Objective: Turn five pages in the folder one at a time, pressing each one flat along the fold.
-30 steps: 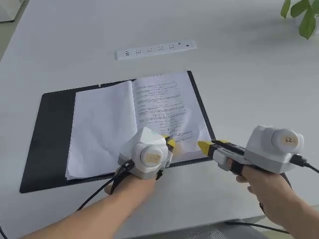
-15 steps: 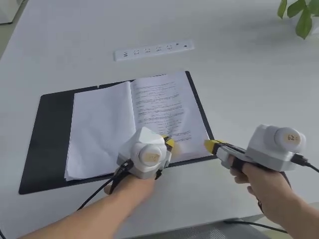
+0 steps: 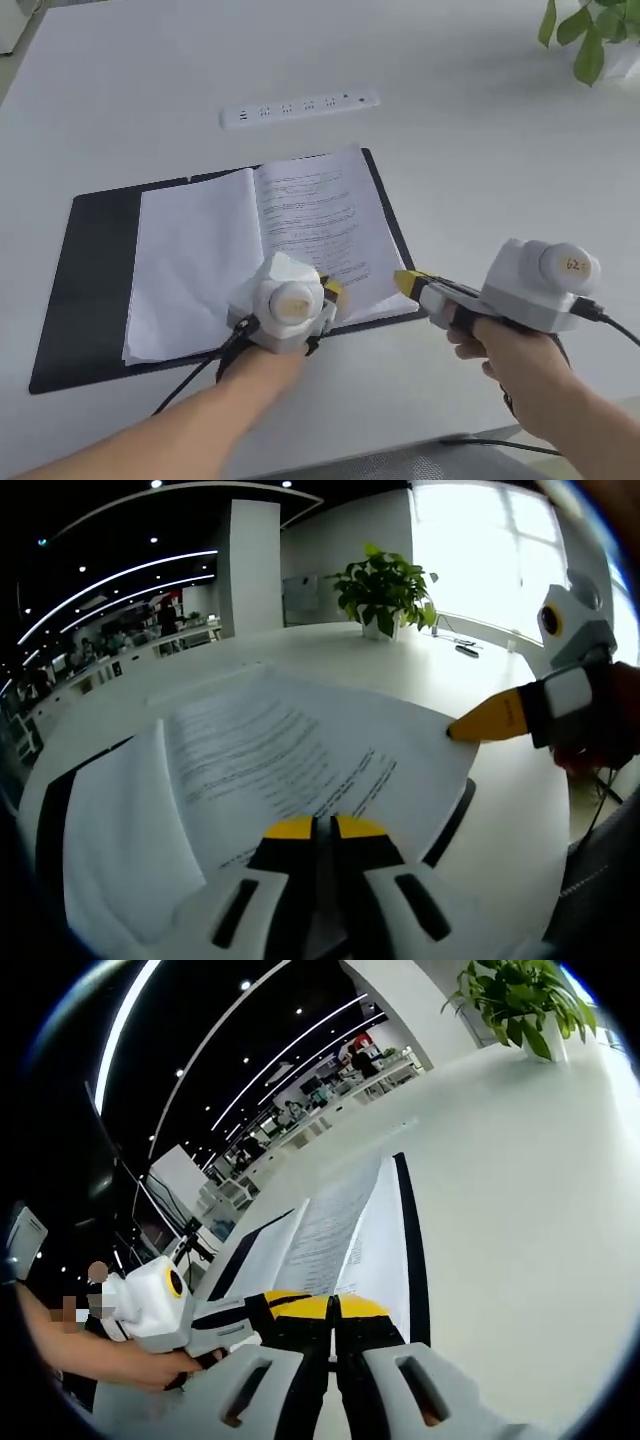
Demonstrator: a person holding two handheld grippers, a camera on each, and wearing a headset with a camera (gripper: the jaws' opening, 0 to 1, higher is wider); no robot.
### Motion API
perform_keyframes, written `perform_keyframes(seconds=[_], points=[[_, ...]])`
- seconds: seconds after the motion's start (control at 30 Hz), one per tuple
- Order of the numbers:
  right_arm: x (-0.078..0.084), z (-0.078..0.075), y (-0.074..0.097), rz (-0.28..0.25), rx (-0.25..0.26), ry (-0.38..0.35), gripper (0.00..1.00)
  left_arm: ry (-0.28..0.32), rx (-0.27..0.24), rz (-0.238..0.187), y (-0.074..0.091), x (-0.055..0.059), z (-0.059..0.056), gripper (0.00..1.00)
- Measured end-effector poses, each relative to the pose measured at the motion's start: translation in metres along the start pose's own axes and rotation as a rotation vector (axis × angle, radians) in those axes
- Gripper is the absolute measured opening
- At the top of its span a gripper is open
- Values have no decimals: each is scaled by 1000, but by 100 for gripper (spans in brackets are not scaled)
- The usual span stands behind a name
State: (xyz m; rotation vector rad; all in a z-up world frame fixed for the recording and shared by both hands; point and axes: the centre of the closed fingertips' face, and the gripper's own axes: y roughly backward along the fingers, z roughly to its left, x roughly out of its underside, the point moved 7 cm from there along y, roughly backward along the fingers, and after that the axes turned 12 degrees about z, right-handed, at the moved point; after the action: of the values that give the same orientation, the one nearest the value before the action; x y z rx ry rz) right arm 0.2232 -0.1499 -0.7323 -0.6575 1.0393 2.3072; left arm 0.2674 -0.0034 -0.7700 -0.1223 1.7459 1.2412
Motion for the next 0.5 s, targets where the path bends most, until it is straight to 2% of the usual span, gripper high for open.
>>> perform_keyframes(seconds=[0.1, 0.2, 0.33, 0.5], points=[[-4, 13, 2, -10, -32, 15, 0, 7, -6, 16, 7, 3, 4, 8], [-7, 25, 1, -17, -59, 36, 0, 17, -5, 15, 20, 7, 11, 11], [-10, 47, -2, -20, -101, 72, 0, 22, -12, 2, 38, 10, 21, 10], [-8, 75, -13, -6, -149, 106, 0, 27, -35, -19, 67, 16, 39, 13]])
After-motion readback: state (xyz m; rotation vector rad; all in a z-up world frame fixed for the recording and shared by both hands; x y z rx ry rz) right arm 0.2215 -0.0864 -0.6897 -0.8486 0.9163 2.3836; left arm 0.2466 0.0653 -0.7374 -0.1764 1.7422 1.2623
